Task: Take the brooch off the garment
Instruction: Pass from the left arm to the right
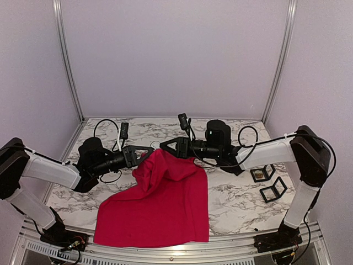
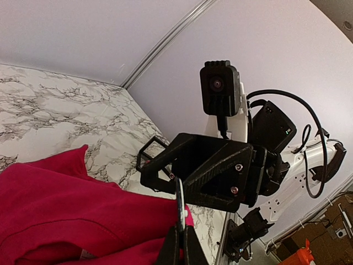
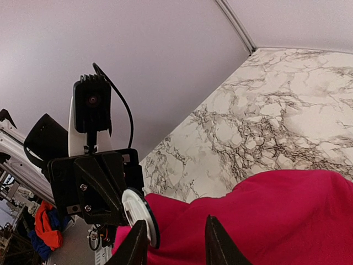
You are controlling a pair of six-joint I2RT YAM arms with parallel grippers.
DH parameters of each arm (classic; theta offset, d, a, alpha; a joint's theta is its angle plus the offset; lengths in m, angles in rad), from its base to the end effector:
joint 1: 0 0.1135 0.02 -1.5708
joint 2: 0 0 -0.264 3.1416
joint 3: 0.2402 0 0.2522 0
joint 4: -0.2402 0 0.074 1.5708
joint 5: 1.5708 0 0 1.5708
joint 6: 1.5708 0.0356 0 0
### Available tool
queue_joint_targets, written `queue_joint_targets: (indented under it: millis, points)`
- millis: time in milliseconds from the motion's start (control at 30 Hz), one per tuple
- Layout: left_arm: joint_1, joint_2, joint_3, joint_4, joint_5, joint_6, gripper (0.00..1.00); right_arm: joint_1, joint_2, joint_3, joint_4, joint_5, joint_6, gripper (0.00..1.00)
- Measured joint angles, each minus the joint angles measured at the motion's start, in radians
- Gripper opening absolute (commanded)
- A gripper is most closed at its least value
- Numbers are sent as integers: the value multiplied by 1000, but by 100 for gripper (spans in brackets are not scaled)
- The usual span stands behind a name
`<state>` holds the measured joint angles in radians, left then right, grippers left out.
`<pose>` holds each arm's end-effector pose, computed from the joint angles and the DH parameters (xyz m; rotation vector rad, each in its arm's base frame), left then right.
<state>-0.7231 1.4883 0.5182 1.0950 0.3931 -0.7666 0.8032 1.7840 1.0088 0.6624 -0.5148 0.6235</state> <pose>0.2101 -0.2036 0.2218 0.3267 1.6096 -1.4654 0.2632 0.2979 0.2311 -0.6014 1.8102 1.4548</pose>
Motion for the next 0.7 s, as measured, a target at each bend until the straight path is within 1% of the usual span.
queue_joint_targets:
  millis: [67, 200, 267, 367, 500, 600, 700]
  points:
    - [2, 0, 2, 0, 6, -1, 0, 0, 3, 0, 14, -11, 7, 31]
    - [2, 0, 4, -1, 21, 0, 0, 0, 18, 0, 43, -40, 20, 21]
    - [3, 0, 4, -7, 23, 0, 0, 0, 27, 0, 59, -55, 26, 14]
    - [5, 0, 5, -20, 27, 1, 0, 0, 34, 0, 71, -73, 33, 0]
    - [16, 1, 10, -35, 36, 5, 0, -1, 34, 1, 88, -90, 38, 0]
    - [24, 1, 27, -64, 49, 8, 7, -2, 34, 2, 87, -92, 34, 0]
    - [33, 1, 42, -106, 61, 20, 17, -2, 34, 5, 76, -89, 14, 0]
